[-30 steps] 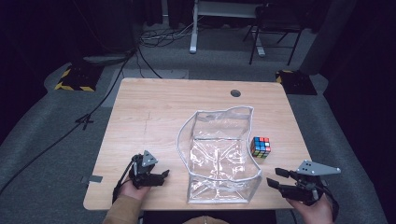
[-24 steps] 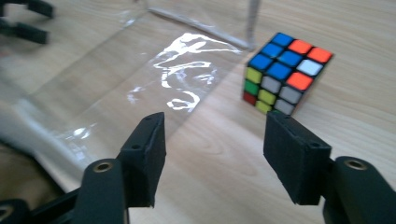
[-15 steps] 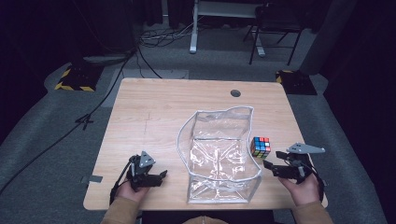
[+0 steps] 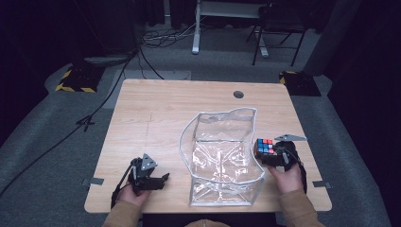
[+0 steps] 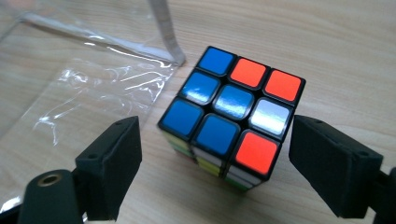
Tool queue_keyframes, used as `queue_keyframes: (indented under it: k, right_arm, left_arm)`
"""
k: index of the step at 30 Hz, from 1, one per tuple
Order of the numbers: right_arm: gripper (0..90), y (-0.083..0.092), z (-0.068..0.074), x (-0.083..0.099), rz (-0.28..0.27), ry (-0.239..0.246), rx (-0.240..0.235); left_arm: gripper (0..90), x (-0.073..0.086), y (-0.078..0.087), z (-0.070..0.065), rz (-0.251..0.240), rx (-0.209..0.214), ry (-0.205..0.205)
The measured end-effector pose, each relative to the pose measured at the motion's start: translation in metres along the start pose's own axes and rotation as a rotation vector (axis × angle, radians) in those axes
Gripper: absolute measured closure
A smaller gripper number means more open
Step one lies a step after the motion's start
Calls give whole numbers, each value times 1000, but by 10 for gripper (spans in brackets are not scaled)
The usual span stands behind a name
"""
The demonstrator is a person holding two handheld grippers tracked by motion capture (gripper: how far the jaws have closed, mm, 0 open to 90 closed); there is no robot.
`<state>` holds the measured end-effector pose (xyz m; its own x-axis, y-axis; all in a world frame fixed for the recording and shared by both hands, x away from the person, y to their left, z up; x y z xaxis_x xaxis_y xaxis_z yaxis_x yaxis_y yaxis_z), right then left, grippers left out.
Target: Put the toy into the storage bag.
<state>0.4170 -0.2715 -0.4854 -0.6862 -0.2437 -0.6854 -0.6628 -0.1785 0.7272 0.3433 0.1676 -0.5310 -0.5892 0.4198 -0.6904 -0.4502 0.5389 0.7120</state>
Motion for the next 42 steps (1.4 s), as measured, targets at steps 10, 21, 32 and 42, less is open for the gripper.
queue_keyframes:
  k: [10,21,32,42]
  right_arm:
    - [179,-10,-6,0,35,-10,39]
    - [236,-2,-20,0,27,-17,25]
    - [332,-14,-17,-16,75,59,25]
    - [340,-2,-21,-20,95,89,-5]
  left_arm:
    - [193,0,0,0,1,2,0]
    - [193,0,0,0,0,2,3]
    - [193,1,0,-1,2,8,2]
    - [192,3,2,0,7,9,4]
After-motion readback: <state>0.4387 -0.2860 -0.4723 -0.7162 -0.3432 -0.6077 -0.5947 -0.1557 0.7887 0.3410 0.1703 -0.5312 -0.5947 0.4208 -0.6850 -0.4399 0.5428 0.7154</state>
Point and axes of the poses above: each handheld gripper's, and its own axes: y roughly backward along the jaws, x roughly out of its underside, z roughly to its left, the point moved 4 cm from there along -y, roughly forward along the jaws, and after that the axes turned 9 degrees about x, right-handed, at the moved point
